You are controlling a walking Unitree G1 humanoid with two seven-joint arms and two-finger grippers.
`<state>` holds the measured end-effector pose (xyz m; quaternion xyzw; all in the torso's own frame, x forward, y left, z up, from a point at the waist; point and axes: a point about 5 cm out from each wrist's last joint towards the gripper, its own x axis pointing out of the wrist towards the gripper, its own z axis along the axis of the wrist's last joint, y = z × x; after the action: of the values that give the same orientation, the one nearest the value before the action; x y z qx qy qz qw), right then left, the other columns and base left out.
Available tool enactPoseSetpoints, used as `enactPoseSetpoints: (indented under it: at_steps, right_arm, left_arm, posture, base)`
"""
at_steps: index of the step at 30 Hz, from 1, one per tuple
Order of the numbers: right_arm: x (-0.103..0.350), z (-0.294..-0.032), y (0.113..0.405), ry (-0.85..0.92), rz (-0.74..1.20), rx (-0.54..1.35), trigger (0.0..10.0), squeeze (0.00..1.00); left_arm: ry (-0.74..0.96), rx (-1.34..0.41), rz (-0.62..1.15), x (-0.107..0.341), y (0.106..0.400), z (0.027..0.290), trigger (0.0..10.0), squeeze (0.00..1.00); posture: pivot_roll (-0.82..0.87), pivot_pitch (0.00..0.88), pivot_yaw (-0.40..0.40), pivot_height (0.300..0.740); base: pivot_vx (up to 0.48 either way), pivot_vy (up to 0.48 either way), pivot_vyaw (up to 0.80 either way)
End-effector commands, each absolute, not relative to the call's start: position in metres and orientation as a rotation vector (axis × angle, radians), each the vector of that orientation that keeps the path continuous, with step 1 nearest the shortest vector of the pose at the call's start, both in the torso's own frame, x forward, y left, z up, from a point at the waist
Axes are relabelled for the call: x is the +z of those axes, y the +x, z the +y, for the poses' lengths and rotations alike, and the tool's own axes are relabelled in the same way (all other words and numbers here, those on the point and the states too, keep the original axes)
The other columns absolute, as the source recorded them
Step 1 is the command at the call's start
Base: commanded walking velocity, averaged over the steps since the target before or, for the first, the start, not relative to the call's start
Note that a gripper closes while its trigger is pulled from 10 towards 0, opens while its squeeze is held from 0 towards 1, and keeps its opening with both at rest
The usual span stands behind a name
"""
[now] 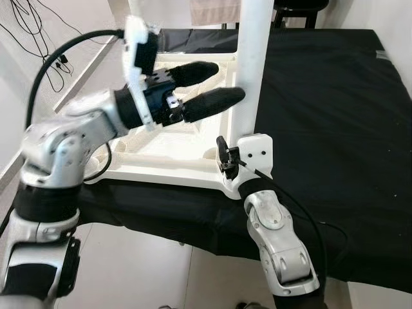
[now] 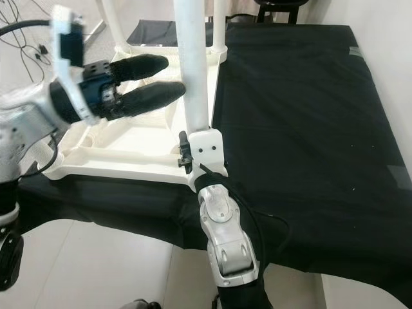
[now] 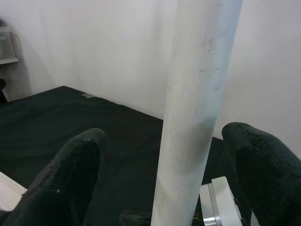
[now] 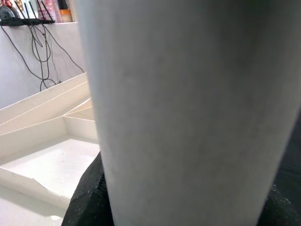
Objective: Building children table
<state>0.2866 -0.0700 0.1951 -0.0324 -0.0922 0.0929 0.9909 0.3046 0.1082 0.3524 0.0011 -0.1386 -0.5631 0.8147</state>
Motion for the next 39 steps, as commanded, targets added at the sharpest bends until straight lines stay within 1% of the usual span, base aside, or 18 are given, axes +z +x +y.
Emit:
enactPoseSetpoints:
  at_steps: [1,5,6,8,10,16,18,19,20,21,31,32,34,35,36,38,39]
  right_arm:
    - [0.174,-0.053,0.278,0.002,-0.088,0.253,10.0,0.0]
    - [0.174,-0.052,0.277,0.005,-0.093,0.261,10.0,0.0]
    - [0.174,-0.051,0.277,0.007,-0.096,0.264,10.0,0.0]
    - [0.174,-0.051,0.276,0.008,-0.096,0.265,10.0,0.0]
    - [0.174,-0.05,0.276,0.011,-0.1,0.269,10.0,0.0]
    - [0.175,-0.049,0.276,0.014,-0.102,0.272,10.0,0.0]
    - [0.175,-0.049,0.276,0.014,-0.102,0.272,10.0,0.0]
    - [0.175,-0.049,0.276,0.015,-0.103,0.272,10.0,0.0]
    - [0.175,-0.049,0.276,0.015,-0.103,0.272,10.0,0.0]
    - [0.175,-0.048,0.276,0.016,-0.103,0.273,10.0,0.0]
    - [0.177,-0.048,0.277,0.024,-0.107,0.294,10.0,0.0]
    - [0.181,-0.047,0.278,0.052,-0.12,0.328,10.0,1.0]
    - [0.191,-0.045,0.279,0.074,-0.16,0.392,10.0,1.0]
    - [0.191,-0.045,0.279,0.074,-0.16,0.392,10.0,1.0]
    - [0.2,-0.046,0.282,0.086,-0.201,0.455,10.0,1.0]
    - [0.2,-0.046,0.282,0.086,-0.201,0.455,10.0,1.0]
    - [0.209,-0.049,0.287,0.076,-0.238,0.521,10.0,1.0]
  left_arm:
    - [0.023,-1.206,-0.299,0.354,0.311,0.102,10.0,0.0]
    - [0.039,-1.193,-0.304,0.358,0.32,0.094,10.0,0.0]
    - [0.042,-1.197,-0.305,0.361,0.325,0.087,10.0,0.0]
    - [0.043,-1.207,-0.304,0.362,0.326,0.084,10.0,0.0]
    - [0.053,-1.248,-0.297,0.364,0.332,0.074,10.0,0.0]
    - [0.071,-1.293,-0.287,0.364,0.335,0.063,10.0,0.0]
    - [0.071,-1.293,-0.287,0.364,0.335,0.063,10.0,0.0]
    - [0.076,-1.3,-0.288,0.364,0.335,0.062,2.8,0.0]
    - [0.076,-1.3,-0.288,0.364,0.335,0.062,2.8,0.0]
    - [0.078,-1.308,-0.289,0.365,0.336,0.061,0.0,0.0]
    - [0.088,-1.335,-0.289,0.363,0.334,0.06,0.0,0.0]
    - [0.092,-1.339,-0.29,0.363,0.334,0.06,0.0,0.0]
    - [0.096,-1.345,-0.294,0.364,0.333,0.059,0.0,0.0]
    - [0.096,-1.345,-0.294,0.364,0.333,0.059,0.0,0.0]
    - [0.098,-1.348,-0.296,0.364,0.333,0.059,0.0,0.0]
    - [0.098,-1.348,-0.296,0.364,0.333,0.059,0.0,0.0]
    - [0.1,-1.352,-0.298,0.364,0.332,0.059,0.0,0.0]
  posture:
    - [0.06,0.153,0.071,0.74]
    - [0.05,0.151,0.075,0.74]
    - [0.05,0.151,0.078,0.74]
    - [0.05,0.151,0.078,0.74]
    - [0.05,0.149,0.082,0.74]
    - [0.05,0.148,0.084,0.74]
    - [0.05,0.148,0.084,0.74]
    - [0.05,0.148,0.085,0.74]
    - [0.05,0.148,0.085,0.74]
    - [0.05,0.149,0.085,0.74]
    - [0.05,0.148,0.08,0.74]
    - [0.05,0.15,0.078,0.74]
    - [0.05,0.152,0.078,0.74]
    - [0.05,0.152,0.078,0.74]
    - [0.05,0.152,0.079,0.74]
    - [0.05,0.152,0.079,0.74]
    - [0.05,0.152,0.077,0.74]
  base:
    - [0.0,0.0,0.0]
    - [0.0,0.0,0.0]
    - [0.0,0.0,0.0]
    - [0.0,0.0,0.0]
    - [0.0,0.0,0.0]
    - [0.0,0.0,0.0]
    - [0.0,0.0,0.0]
    - [0.0,0.0,0.0]
    - [0.0,0.0,0.0]
    - [0.0,0.0,0.0]
    - [0.0,0.0,0.0]
    - [0.0,0.0,0.0]
    - [0.0,0.0,0.0]
    - [0.0,0.0,0.0]
    - [0.0,0.0,0.0]
    - [0.0,0.0,0.0]
    - [0.0,0.0,0.0]
